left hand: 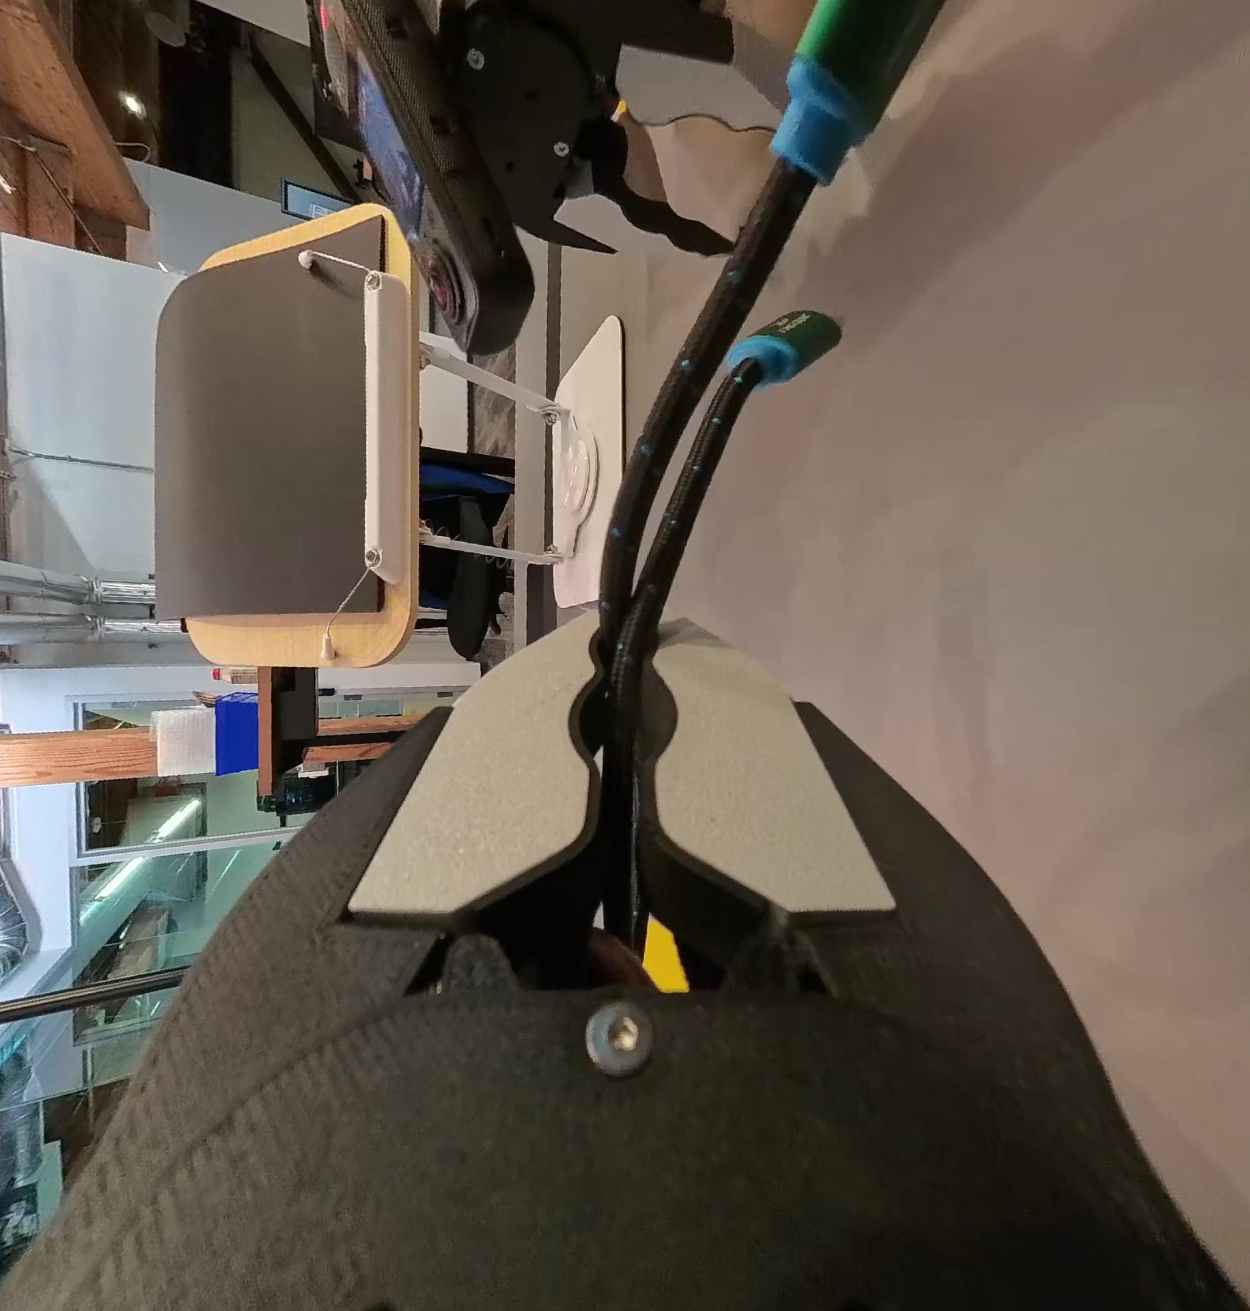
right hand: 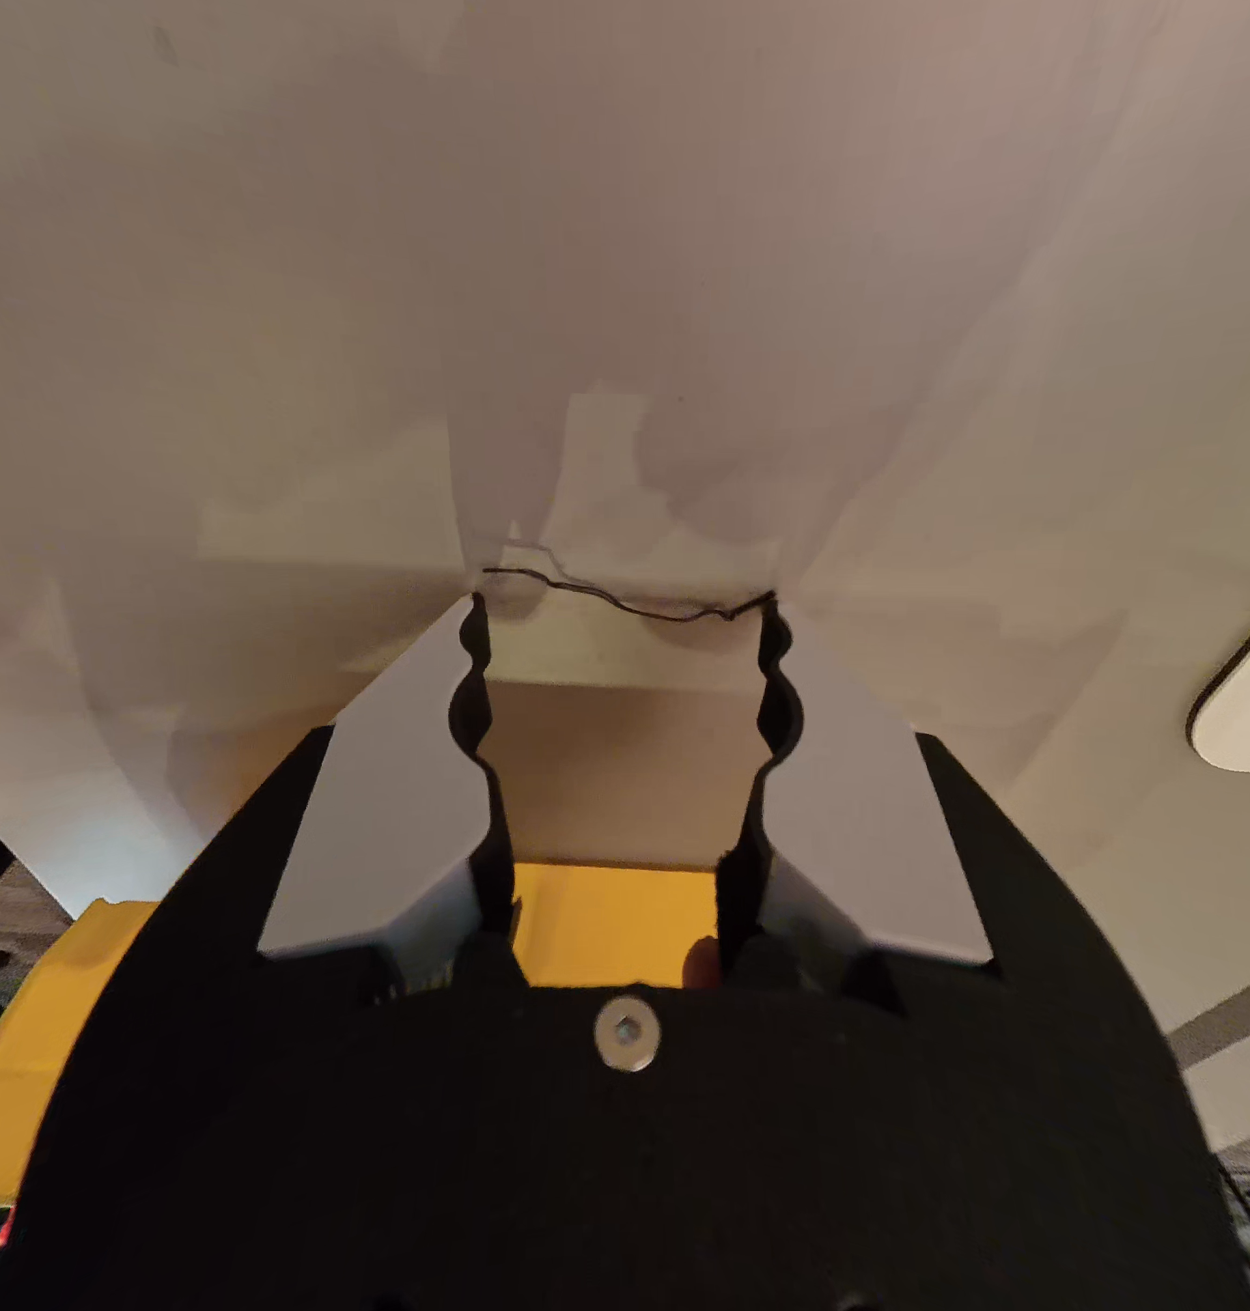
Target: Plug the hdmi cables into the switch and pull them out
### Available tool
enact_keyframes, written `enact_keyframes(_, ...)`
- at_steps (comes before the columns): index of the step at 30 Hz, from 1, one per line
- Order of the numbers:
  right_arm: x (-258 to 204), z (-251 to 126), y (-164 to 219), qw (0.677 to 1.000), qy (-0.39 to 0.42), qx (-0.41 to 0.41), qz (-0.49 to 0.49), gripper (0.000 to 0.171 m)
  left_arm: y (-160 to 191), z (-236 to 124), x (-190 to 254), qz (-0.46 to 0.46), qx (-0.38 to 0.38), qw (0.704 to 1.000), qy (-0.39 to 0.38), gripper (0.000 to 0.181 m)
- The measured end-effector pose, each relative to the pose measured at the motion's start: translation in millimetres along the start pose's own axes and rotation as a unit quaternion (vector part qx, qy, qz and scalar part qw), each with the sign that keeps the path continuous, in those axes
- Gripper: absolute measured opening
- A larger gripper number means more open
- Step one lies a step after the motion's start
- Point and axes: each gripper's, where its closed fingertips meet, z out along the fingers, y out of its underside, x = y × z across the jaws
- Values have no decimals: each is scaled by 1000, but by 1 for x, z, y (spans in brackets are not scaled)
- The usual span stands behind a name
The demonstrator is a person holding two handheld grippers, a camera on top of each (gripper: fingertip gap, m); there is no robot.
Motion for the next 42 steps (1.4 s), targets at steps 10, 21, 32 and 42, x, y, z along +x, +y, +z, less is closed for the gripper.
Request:
enact_keyframes(10, 7, -1, -3, 999, -1, -3, 51, 58, -1, 0, 0, -1, 1, 1000, 0, 2)
enact_keyframes(21, 7, -2, -12, 998, -6, -30, 62, 25, -3, -3, -2, 3, 2, 1000, -3, 2)
enact_keyframes(32, -99, -33, -124, 987, -49, 151, -11, 49, 22, -30, 2, -40, -35, 998, 16, 2)
enact_keyframes(42, -99, -6, -147, 983, -3, 178, 43, 2, 20, -48, 30, -42, -45, 997, 49, 3)
